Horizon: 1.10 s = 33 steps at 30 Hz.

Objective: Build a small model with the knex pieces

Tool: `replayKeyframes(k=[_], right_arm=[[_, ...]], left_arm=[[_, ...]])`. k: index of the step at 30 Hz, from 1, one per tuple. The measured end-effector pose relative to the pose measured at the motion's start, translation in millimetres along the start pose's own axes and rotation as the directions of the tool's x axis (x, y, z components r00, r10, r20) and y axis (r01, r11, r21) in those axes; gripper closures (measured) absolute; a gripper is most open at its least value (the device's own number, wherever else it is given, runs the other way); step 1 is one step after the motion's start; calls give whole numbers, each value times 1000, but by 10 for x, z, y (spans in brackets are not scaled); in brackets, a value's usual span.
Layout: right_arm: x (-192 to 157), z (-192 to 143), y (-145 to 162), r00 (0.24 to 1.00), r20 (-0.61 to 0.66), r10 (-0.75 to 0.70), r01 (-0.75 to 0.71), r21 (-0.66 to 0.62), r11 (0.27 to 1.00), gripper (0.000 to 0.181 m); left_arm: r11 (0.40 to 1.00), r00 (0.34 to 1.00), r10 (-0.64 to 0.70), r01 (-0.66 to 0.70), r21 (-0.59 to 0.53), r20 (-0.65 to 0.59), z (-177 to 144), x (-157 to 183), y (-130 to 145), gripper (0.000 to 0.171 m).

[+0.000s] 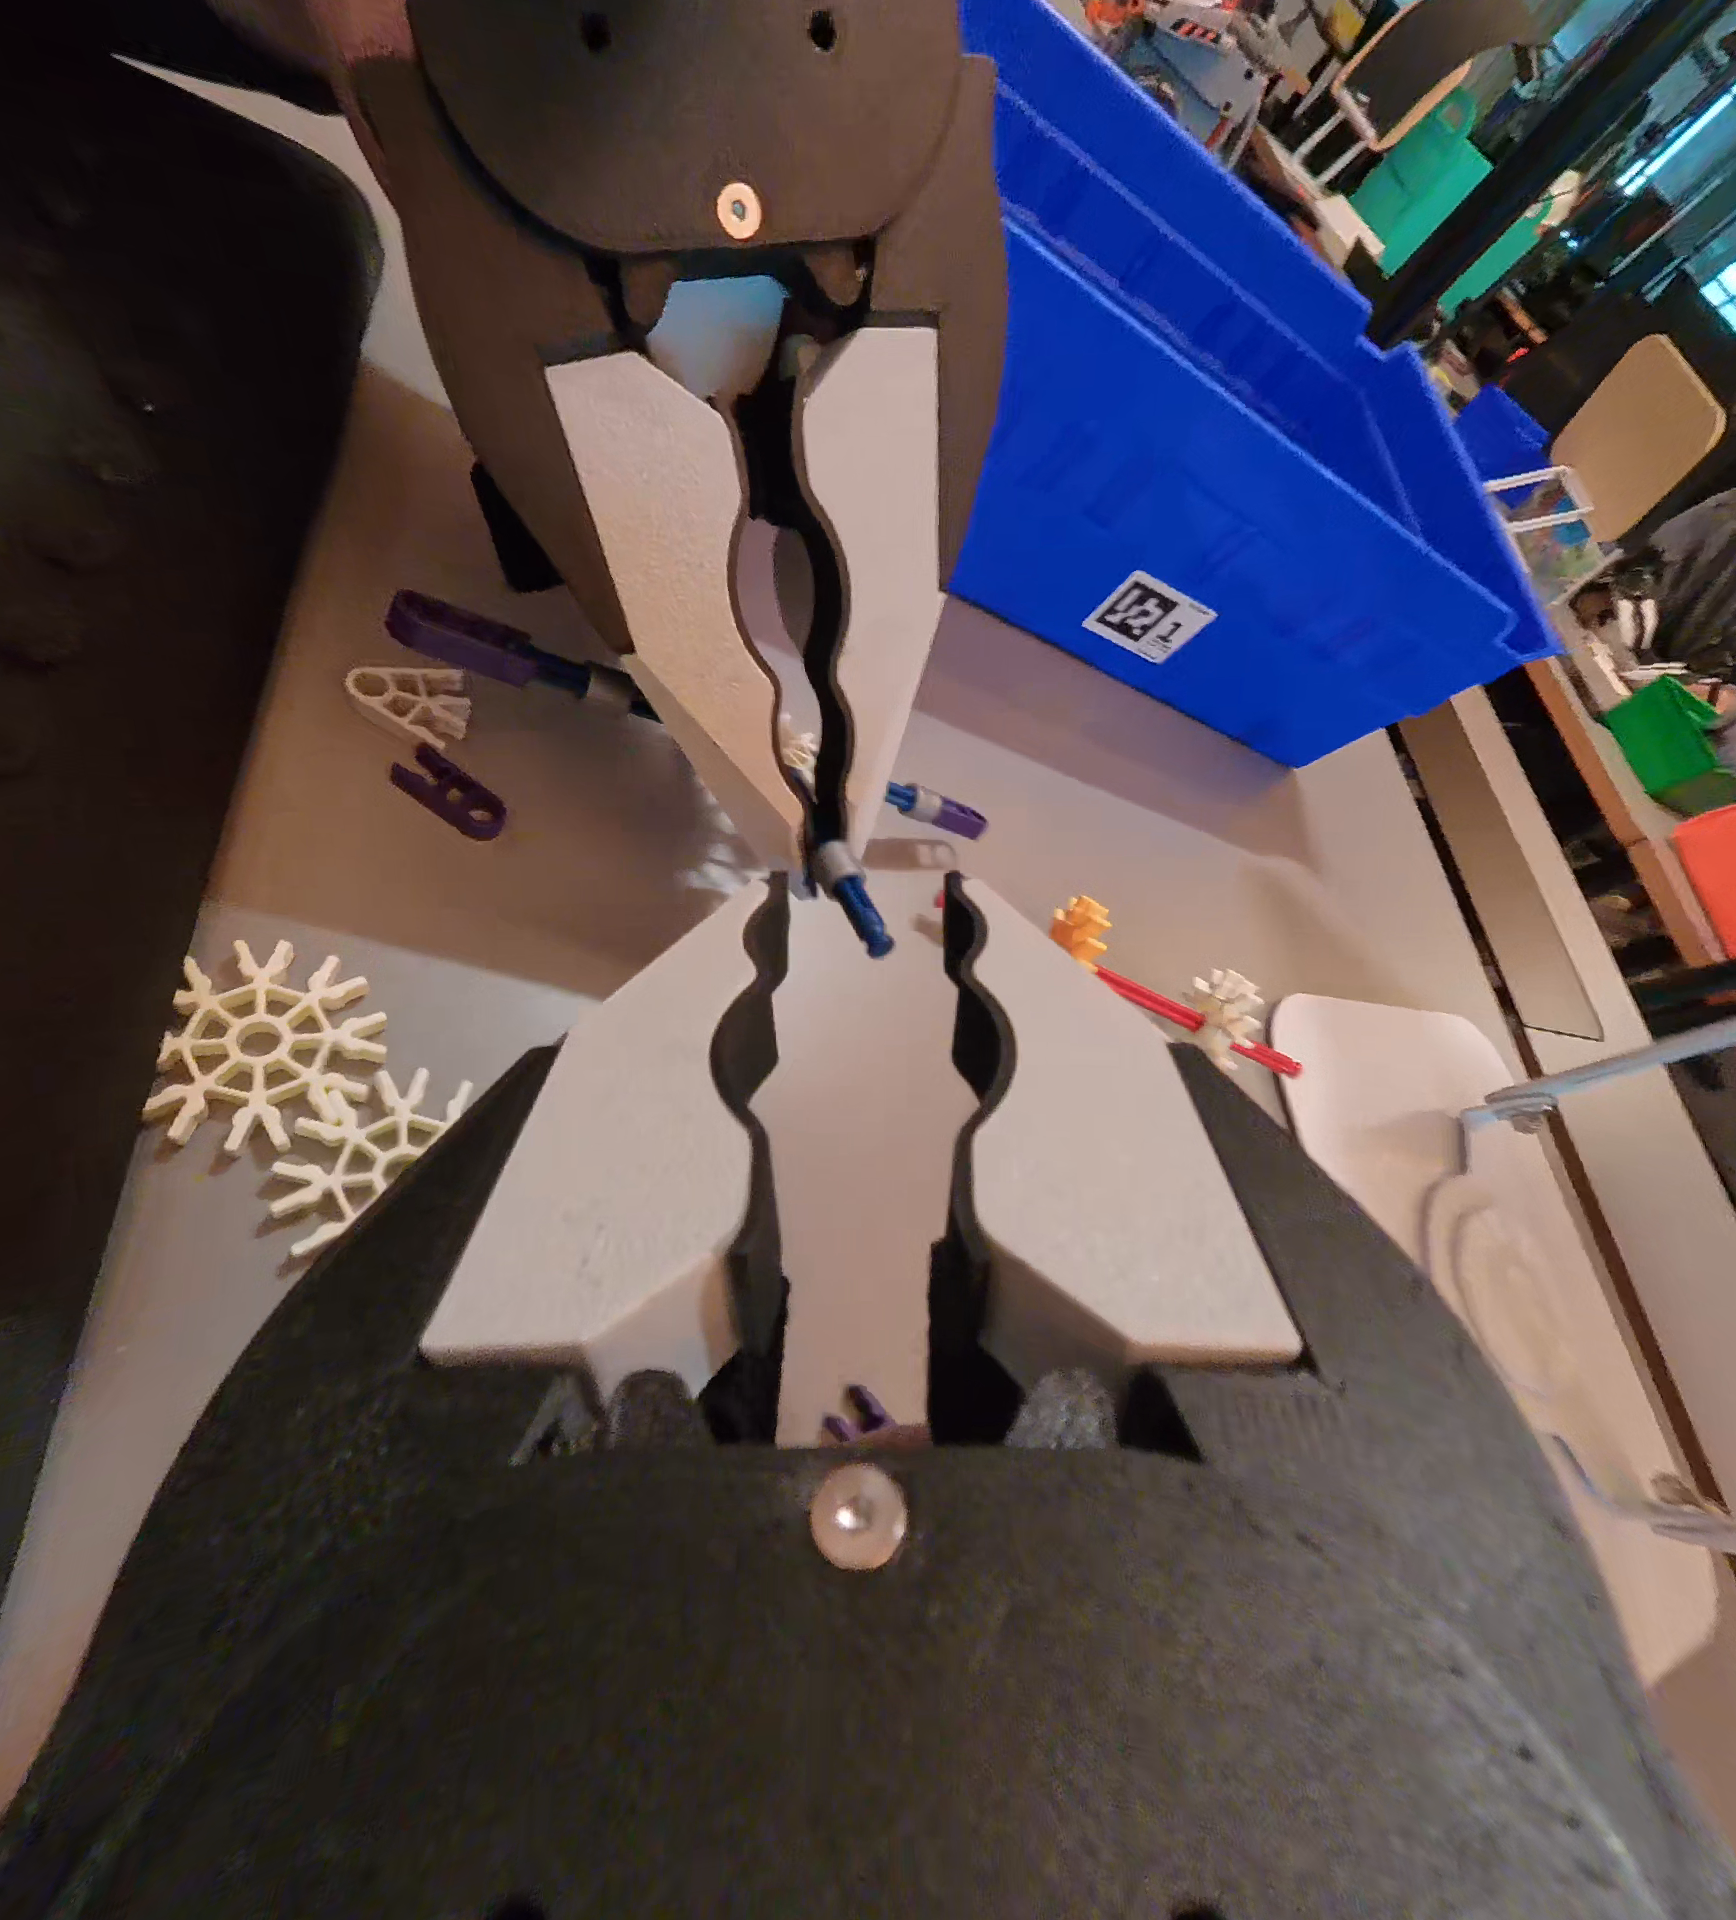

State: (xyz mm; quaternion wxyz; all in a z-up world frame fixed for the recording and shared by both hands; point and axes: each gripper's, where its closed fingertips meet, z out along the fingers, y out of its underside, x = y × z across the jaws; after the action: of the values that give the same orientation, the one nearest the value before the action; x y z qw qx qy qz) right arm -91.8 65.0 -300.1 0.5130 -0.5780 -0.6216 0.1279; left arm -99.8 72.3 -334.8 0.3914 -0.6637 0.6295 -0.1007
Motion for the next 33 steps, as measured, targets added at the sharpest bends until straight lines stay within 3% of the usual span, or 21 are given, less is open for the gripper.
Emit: replayKeyframes(k=[3, 6, 10, 17, 19, 28, 33], right_arm=[[32, -157, -109, 1000, 10, 2, -2, 24, 1000, 154], [-283, -185, -215, 975, 207, 81, -81, -8, 997, 159], [-759, 23, -149, 925, 378, 40, -1, -105, 994, 158], [-921, 320, -69, 863, 505, 12, 75, -152, 986, 161], [-926, 361, -60, 851, 525, 30, 64, -158, 985, 172], [-584, 197, 254, 888, 447, 111, 6, -253, 968, 174], [-336, 153, 273, 916, 367, 160, -71, -244, 967, 174]], left_arm=[[1000, 1000, -14, 14, 12, 16, -33, -61, 7, 170], [1000, 999, -25, 25, 7, 31, -37, -133, 54, 170], [999, 999, -32, 32, -7, 28, -20, -188, 143, 169], [999, 999, -46, 46, -10, 6, -48, -181, 219, 170], [999, 999, -46, 46, -9, 3, -56, -179, 227, 170], [997, 999, -39, 39, -61, -8, -44, -131, 357, 170], [994, 999, -28, 23, -107, -43, -20, -36, 415, 170]])
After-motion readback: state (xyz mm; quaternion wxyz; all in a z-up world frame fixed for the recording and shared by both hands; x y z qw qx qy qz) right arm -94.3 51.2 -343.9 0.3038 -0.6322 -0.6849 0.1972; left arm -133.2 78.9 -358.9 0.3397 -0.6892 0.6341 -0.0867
